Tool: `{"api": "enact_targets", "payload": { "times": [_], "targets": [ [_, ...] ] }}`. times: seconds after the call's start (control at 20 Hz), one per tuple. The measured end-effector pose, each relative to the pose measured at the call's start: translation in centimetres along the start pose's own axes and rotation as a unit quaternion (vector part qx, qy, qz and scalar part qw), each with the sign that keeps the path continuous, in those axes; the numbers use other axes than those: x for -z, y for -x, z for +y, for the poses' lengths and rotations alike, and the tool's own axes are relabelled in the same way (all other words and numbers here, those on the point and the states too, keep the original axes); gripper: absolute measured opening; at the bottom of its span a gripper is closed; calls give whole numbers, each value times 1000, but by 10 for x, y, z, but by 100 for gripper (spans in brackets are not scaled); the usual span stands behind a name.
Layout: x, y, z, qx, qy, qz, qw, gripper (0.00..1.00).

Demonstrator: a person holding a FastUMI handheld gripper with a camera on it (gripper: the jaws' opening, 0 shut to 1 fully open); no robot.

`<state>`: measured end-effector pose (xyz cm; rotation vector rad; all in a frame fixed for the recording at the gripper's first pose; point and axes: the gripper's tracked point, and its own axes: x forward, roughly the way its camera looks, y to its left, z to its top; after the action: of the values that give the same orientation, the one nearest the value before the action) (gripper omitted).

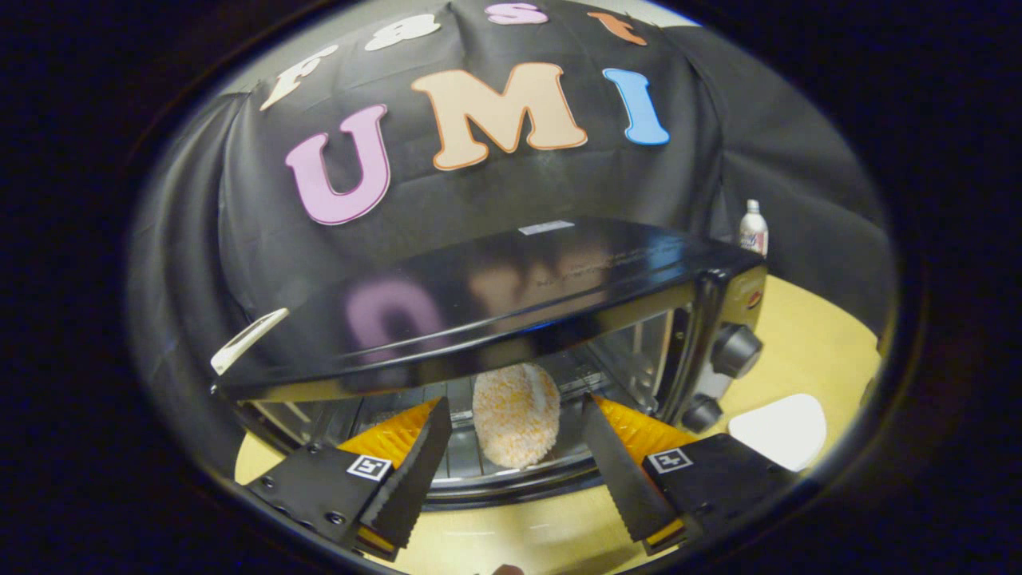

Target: Open the toaster oven, put the food inside, and close the toaster oven door.

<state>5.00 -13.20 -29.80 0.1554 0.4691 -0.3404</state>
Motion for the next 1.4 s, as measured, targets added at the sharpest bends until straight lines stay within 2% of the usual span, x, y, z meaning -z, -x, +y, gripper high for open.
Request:
{"api": "enact_targets", "payload": {
  "times": [0.3,0.6,0.7,1.05,1.4],
  "targets": [
    [11,78,-1,4,56,-20,998,100],
    [51,146,-23,27,92,-14,995,100],
    [70,160,-25,21,92,-4,996,100],
    [138,188,-57,39,82,67,994,100],
    [173,167,-51,23,80,117,990,100]
  ]
}}
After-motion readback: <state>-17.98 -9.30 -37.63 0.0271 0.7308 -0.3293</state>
